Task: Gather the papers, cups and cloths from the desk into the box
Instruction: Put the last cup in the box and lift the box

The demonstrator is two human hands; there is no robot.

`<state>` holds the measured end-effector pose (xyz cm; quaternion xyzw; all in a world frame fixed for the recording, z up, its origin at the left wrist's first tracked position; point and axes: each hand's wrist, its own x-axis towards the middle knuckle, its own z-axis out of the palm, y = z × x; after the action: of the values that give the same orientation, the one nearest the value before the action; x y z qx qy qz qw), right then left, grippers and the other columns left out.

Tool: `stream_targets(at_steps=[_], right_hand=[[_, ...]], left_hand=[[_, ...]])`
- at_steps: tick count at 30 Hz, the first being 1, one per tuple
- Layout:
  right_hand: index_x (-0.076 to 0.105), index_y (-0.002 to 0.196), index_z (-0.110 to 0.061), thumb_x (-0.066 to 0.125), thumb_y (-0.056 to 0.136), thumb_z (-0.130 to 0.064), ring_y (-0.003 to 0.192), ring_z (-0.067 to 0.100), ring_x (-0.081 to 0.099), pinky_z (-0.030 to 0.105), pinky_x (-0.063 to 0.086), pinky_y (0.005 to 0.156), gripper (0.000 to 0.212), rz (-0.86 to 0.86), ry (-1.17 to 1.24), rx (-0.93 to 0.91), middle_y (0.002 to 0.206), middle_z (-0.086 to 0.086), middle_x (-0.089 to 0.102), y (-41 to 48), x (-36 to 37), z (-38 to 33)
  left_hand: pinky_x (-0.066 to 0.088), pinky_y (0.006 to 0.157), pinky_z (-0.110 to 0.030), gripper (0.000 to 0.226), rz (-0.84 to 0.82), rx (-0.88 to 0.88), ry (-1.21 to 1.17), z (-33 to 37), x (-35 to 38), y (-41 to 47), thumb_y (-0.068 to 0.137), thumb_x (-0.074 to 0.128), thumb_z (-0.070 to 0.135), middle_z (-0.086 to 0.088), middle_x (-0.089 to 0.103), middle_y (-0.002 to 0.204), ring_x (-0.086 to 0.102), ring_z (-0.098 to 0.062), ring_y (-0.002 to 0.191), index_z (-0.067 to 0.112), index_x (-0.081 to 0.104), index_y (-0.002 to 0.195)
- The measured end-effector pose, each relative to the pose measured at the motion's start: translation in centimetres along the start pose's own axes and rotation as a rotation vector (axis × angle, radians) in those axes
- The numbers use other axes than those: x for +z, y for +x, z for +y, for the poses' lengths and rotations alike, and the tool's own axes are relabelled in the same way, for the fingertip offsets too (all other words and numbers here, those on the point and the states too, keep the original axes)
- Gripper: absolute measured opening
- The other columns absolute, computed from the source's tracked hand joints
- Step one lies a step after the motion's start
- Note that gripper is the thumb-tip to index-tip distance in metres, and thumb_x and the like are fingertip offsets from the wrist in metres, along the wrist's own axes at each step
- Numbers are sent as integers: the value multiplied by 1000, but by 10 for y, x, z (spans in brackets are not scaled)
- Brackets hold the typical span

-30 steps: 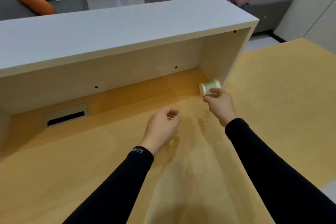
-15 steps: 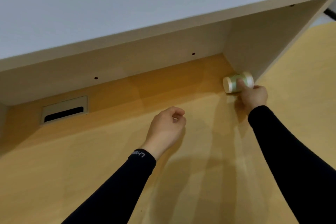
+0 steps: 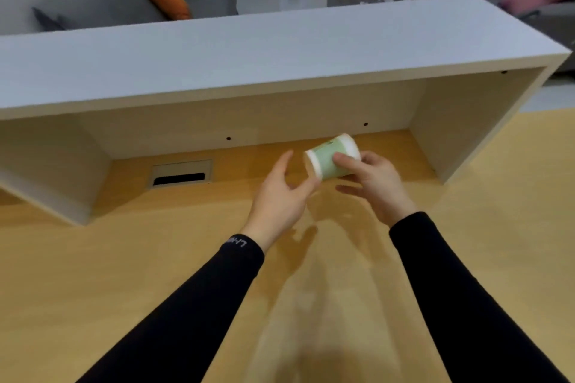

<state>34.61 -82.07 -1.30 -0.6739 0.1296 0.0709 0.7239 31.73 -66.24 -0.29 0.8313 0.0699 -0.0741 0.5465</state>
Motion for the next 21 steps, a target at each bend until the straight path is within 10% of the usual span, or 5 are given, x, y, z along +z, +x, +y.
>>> stream_targets(at_steps=[5,14,21], right_hand=[[51,121,-15,74,77,-25,95,21,69,41,58,83,50,-253,-39,-39,110,5,67,-42,80,-7],[59,98,-24,60,88,-25,100,23,67,42,55,85,10,-468,-144,-135,104,3,68,-135,242,-2],[58,114,-17,52,93,-26,86,14,64,34,55,77,24,-636,-200,-250,96,-3,65,-245,398,11]], left_hand=[[49,85,-24,71,187,101,-34,-16,-57,-39,80,64,52,5,51,134,54,-13,113,34,33,142],[50,88,-29,63,588,49,-76,-81,-202,-135,76,71,47,6,61,120,57,-12,107,32,47,132],[50,83,-29,55,833,45,29,-144,-346,-243,78,66,48,5,58,117,55,-13,103,27,50,127]])
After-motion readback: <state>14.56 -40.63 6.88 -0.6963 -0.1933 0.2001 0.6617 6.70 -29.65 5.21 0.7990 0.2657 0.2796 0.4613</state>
